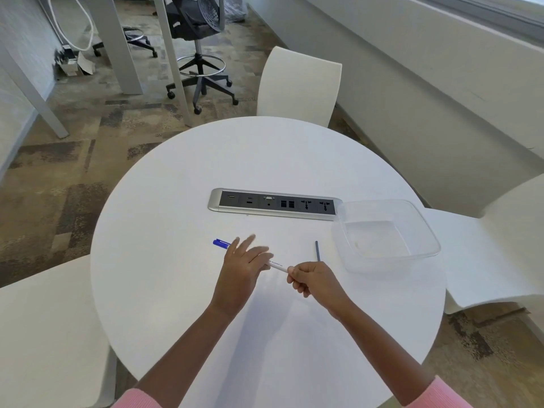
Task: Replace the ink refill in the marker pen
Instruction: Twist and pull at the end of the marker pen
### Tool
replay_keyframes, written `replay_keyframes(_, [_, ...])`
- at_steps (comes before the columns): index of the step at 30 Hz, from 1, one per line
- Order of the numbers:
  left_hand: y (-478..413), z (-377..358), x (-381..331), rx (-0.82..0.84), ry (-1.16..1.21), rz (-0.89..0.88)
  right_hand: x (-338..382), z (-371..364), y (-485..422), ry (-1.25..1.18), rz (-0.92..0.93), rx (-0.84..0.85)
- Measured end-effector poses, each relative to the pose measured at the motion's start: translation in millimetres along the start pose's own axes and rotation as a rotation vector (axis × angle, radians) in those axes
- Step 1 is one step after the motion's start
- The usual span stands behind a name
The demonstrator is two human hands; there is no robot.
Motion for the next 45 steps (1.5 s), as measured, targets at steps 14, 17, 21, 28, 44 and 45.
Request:
replay_keyframes(14, [34.2, -19.0, 19.3, -0.641, 1.670, 1.553, -7.1, -13.8, 5.8, 0.057, 0.037, -0.072])
replay_keyframes(17, [27.0, -17.1, 18.2, -0.656, 1.780, 1.476, -6.2, -14.0, 7.4, 0.131, 0.048, -0.089])
replay_keyframes(21, [21.0, -14.1, 17.6, -0.739, 1.795, 1.462, 1.0, -7.8, 9.9, 0.306, 0.147, -0.242])
replay_keyframes(28, [21.1, -11.6, 17.9, -0.745, 1.792, 1.443, 14.8, -1.2, 13.6, 0.511, 0.343, -0.478])
replay_keyframes(44, [18.3, -3.3, 21.6, -0.689, 1.687, 1.389, 10.9, 2.8, -0.4, 0.225, -0.004, 0.014])
replay_keyframes(45, [18.0, -2.6, 21.3, -0.684, 1.686, 1.389, 9.0, 1.8, -1.3, 0.143, -0.058, 0.084])
Point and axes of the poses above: each hand's wrist, its own y-axis away from the middle knuckle, its own z-axis out of the back of the hand, x = y × z, the point moved 6 cm from there along -y, towards the middle knuckle, and after that the axes turned 13 degrees about y, right-handed, at the moved point
